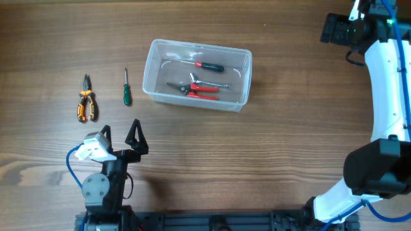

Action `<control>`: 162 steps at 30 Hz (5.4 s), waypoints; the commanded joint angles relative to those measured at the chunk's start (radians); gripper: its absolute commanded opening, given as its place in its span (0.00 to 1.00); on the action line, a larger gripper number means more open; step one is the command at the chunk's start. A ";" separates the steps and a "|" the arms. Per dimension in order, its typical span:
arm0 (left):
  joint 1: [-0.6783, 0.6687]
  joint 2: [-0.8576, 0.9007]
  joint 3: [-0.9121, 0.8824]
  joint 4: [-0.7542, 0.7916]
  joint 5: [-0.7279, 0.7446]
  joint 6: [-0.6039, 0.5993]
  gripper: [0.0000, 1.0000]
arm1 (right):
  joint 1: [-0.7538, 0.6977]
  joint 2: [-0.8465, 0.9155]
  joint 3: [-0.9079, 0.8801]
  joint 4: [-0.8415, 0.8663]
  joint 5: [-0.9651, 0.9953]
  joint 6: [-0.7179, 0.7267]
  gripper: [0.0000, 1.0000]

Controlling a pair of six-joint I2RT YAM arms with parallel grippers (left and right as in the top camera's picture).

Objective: Pack container
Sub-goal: 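Raise the left arm and move its gripper over the orange pliers, then lower the left gripper and close it on the orange pliers handles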

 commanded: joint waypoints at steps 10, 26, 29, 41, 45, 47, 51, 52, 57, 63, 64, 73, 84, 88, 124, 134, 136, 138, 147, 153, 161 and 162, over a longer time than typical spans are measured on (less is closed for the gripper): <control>-0.004 -0.006 -0.006 0.113 0.005 -0.070 1.00 | 0.002 -0.025 0.014 0.000 0.013 0.019 1.00; -0.004 0.680 1.072 -0.705 -0.247 0.018 1.00 | 0.002 -0.025 0.014 0.000 0.013 0.019 1.00; -0.004 0.950 1.381 -0.904 -0.254 0.047 0.99 | 0.002 -0.025 0.014 0.000 0.013 0.019 1.00; -0.003 1.365 1.698 -0.949 -0.254 0.178 1.00 | 0.002 -0.025 0.014 0.000 0.013 0.019 1.00; 0.015 1.446 1.698 -0.956 -0.288 0.197 1.00 | 0.002 -0.025 0.014 0.000 0.013 0.019 1.00; 0.036 1.490 1.698 -0.956 -0.287 0.197 1.00 | 0.002 -0.025 0.014 0.000 0.013 0.019 1.00; 0.092 1.600 1.698 -0.963 -0.286 0.194 1.00 | 0.002 -0.025 0.014 0.000 0.013 0.019 1.00; 0.103 1.625 1.698 -0.964 -0.286 0.194 1.00 | 0.002 -0.025 0.014 0.000 0.013 0.019 1.00; 0.172 1.747 1.698 -0.954 -0.188 0.256 1.00 | 0.002 -0.025 0.014 0.000 0.013 0.019 1.00; 0.247 1.887 1.698 -0.943 -0.069 0.302 1.00 | 0.002 -0.025 0.014 0.000 0.013 0.019 1.00; 0.255 1.907 1.697 -0.940 -0.069 0.302 1.00 | 0.002 -0.025 0.014 0.000 0.013 0.019 1.00; 0.261 2.019 1.696 -0.920 -0.060 0.297 1.00 | 0.002 -0.025 0.014 0.000 0.013 0.019 1.00; 0.258 2.049 1.540 -0.869 -0.043 0.218 0.99 | 0.002 -0.025 0.014 0.000 0.013 0.019 1.00; 0.258 2.048 1.497 -0.893 -0.039 0.192 0.98 | 0.002 -0.025 0.014 0.000 0.013 0.019 1.00; 0.257 2.051 1.382 -0.807 -0.040 0.343 0.99 | 0.002 -0.025 0.014 0.000 0.013 0.019 1.00; 0.257 2.051 1.332 -0.744 -0.044 0.343 0.90 | 0.002 -0.025 0.014 0.000 0.013 0.019 1.00; 0.258 2.051 1.332 -0.731 -0.054 0.343 0.90 | 0.002 -0.025 0.014 0.000 0.013 0.019 1.00; 0.258 2.051 1.332 -0.718 -0.070 0.343 0.92 | 0.002 -0.025 0.014 0.000 0.013 0.019 1.00; 0.259 2.051 1.332 -0.671 -0.078 0.343 0.91 | 0.002 -0.025 0.014 0.000 0.013 0.019 1.00; 0.259 2.051 1.332 -0.653 -0.078 0.343 0.51 | 0.002 -0.025 0.014 0.000 0.013 0.019 1.00; 0.259 2.051 1.332 -0.653 -0.078 0.343 0.36 | 0.002 -0.025 0.014 0.000 0.013 0.019 1.00; 0.259 2.051 1.332 -0.654 -0.078 0.343 0.31 | 0.002 -0.025 0.014 0.000 0.013 0.019 1.00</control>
